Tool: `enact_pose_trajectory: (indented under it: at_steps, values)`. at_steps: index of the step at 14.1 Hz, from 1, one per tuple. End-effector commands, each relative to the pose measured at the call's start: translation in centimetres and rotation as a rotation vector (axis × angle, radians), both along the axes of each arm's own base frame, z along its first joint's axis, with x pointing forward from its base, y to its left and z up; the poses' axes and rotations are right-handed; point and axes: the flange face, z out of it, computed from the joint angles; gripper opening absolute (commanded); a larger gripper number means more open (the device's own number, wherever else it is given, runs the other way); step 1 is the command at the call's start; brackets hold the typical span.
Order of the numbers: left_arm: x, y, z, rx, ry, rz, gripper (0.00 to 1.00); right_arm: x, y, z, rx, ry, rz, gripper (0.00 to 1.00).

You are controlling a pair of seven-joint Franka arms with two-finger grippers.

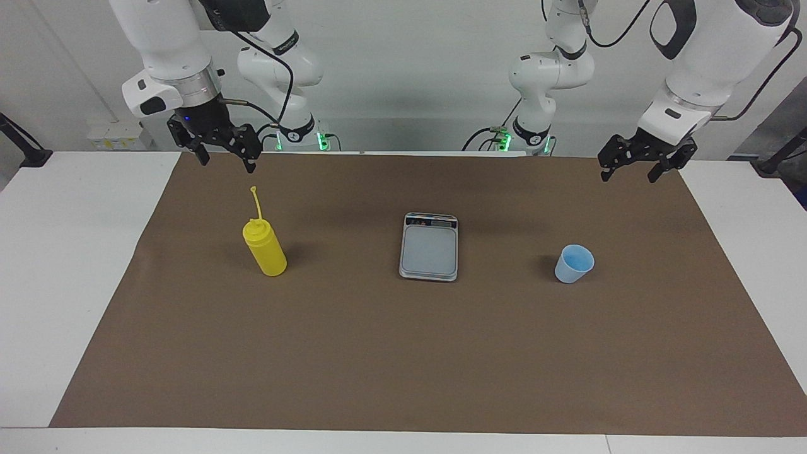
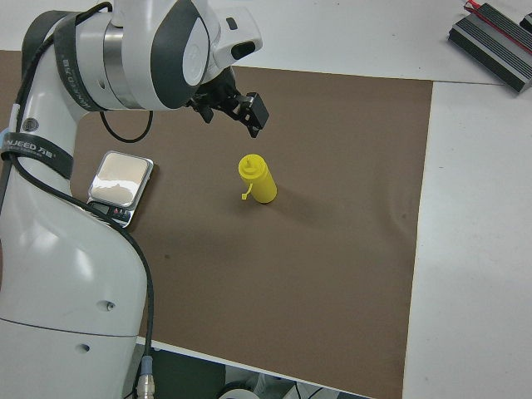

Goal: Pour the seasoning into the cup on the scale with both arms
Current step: 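Grasp the light blue cup with the left gripper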

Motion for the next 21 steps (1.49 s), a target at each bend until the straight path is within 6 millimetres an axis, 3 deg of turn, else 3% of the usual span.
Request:
enact_pose_trajectory:
  at_steps: [1, 8, 13, 16, 21]
  values:
    - [-0.5, 0.1, 0.4, 0.008, -0.020, -0.012, 1.00, -0.4, -0.4, 0.2, 0.004, 0.007, 0.012, 1.00]
    - [-0.5, 0.6, -0.2, 0.006, -0.043, 0.008, 1.00, -0.4, -0.4, 0.2, 0.004, 0.007, 0.012, 1.00]
    - [1.6, 3.5, -3.2, -0.030, -0.032, 0.068, 1.00, -0.4, -0.4, 0.2, 0.004, 0.007, 0.012, 1.00]
    - [2.9, 4.4, -8.4, -0.034, -0.029, 0.088, 1.00, -0.4, -0.4, 0.2, 0.004, 0.007, 0.012, 1.00]
    - [1.6, 4.3, -17.2, -0.035, -0.019, 0.194, 1.00, -0.4, -0.4, 0.2, 0.004, 0.007, 0.012, 1.00]
